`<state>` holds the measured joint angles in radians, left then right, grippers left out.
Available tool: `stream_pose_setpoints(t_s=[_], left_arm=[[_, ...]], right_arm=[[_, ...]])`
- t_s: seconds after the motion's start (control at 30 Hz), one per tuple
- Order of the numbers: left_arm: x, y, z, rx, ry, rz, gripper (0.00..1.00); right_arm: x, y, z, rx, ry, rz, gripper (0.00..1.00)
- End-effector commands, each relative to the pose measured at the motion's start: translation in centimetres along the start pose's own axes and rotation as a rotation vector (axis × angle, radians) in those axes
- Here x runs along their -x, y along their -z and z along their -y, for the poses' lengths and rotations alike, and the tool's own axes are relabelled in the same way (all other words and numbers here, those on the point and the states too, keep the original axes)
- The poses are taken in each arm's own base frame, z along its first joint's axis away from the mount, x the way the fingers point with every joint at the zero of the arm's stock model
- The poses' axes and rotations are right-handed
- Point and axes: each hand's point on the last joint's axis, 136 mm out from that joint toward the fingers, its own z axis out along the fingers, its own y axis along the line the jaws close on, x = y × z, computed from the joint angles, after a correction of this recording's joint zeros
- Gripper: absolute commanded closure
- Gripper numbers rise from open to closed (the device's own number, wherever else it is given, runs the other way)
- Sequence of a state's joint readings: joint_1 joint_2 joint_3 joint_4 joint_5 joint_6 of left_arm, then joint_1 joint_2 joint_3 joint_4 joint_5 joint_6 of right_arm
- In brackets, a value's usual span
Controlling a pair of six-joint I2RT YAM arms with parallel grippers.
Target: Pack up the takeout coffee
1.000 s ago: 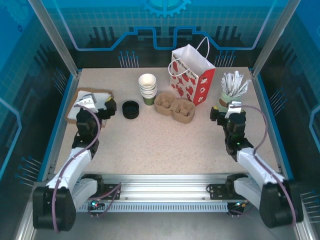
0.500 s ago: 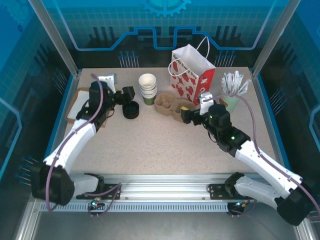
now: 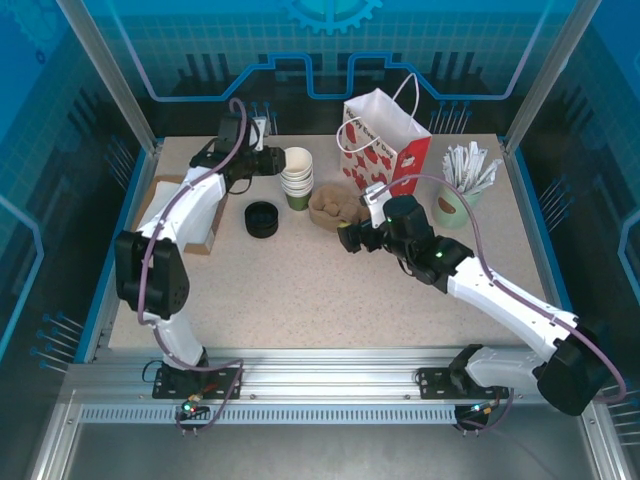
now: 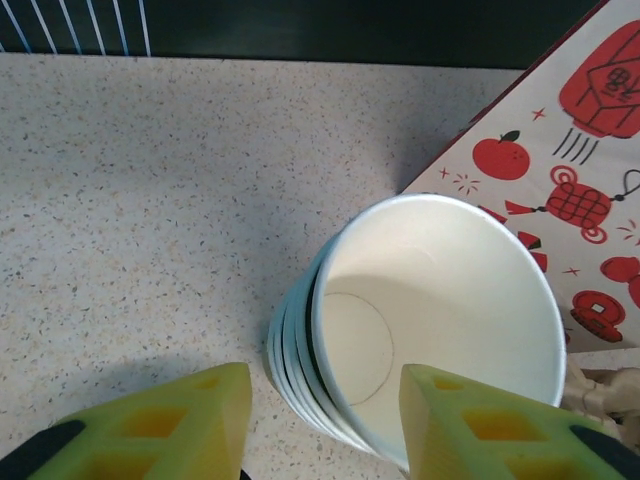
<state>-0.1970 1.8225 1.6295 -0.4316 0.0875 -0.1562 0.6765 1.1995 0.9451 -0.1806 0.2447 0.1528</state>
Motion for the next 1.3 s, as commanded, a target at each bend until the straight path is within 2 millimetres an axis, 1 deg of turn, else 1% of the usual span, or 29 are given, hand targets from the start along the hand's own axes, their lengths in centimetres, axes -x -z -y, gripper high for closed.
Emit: stream_pose_setpoints(t_s=[0.0,0.2,0.4,0.63,0.83,0.97,1.27], left_arm=[[-0.3,-0.4,0.4,0.002,-0.032,-0.057,0.59],[-0.1,-1.7,0.3,0.007,-0.043,-0.078,0.67],[-0.2,-2.4,0.0,0.014,-0.046,-0.092,0.75],[-0.1,-3.0,0.0,0.012,-0.051,-0.102,0.82],[0.2,-3.0,0.0,0.013,-0.055,-0.095,0.88],[0.4,-2.8,0.0,0.022,-0.06,-0.091,0.89],[1.8,-1.8,0.7,0.017,-0.076,-0.061,0.9]], right_arm=[[0.8,0.2,-1.3,0.038,0.011,0.002,0.0],[0.2,-0.3,-1.8,0.047,0.018,-0.026,0.0],[0.2,-0.4,-2.0,0.048,0.016,-0.028,0.0],[-0.3,-0.9,-2.4,0.055,0.021,-0.05,0.0],[-0.8,-1.2,-2.6,0.056,0.024,-0.067,0.0],[-0.9,-1.3,-2.7,0.057,0.026,-0.074,0.0],[-1.0,-1.6,-2.9,0.065,0.03,-0.091,0.0]])
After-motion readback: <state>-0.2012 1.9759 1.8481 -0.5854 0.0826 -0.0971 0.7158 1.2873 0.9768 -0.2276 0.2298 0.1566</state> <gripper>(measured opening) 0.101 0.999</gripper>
